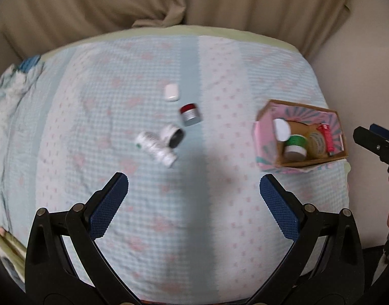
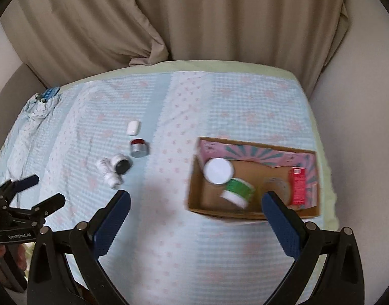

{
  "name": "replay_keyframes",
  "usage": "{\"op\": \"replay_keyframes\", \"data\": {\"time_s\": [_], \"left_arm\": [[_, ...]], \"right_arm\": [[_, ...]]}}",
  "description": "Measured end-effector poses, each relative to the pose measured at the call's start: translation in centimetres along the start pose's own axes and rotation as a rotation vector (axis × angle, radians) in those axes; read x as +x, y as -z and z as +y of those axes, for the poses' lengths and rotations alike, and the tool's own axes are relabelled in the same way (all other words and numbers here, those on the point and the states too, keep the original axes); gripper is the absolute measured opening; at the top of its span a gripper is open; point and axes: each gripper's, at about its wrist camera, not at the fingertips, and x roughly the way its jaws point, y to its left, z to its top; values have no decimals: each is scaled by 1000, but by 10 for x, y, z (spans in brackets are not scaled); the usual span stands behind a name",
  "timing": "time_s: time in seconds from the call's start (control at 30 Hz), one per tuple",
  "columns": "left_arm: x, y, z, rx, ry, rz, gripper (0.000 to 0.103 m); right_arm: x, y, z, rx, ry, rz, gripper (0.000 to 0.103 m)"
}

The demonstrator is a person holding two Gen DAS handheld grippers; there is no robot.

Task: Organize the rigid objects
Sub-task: 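Move both tools toward the white bottles and red-lidded jar on the bed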

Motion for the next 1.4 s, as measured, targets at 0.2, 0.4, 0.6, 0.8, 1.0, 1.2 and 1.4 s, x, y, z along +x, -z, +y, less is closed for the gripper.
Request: {"op": "replay_keyframes", "data": {"time_s": [0.2,0.4,0.6,0.8,1.0,1.2,1.4], "left_arm": [[31,0,67,-15,20,53,103],[76,-3,109,-108,51,122,103],[127,-6,130,-283,91,172,103],[182,-8,138,-465,106,202,97],[239,-7,139,-564,91,249,92],[273,-6,142,-614,70,285,91],[287,-2,137,-655,82,301,82]], "right_arm": [[35,-10,58,51,-40,32,103],[81,-24,102,21,-64,91,103],[130,-50,123,-3,-89,142,103],[192,-78,135,-51,-98,201,103],[266,-93,148,-132,-98,276,100],[318,-90,153,-186,-90,352,93],[354,-85,161,-226,-86,417,83]]}}
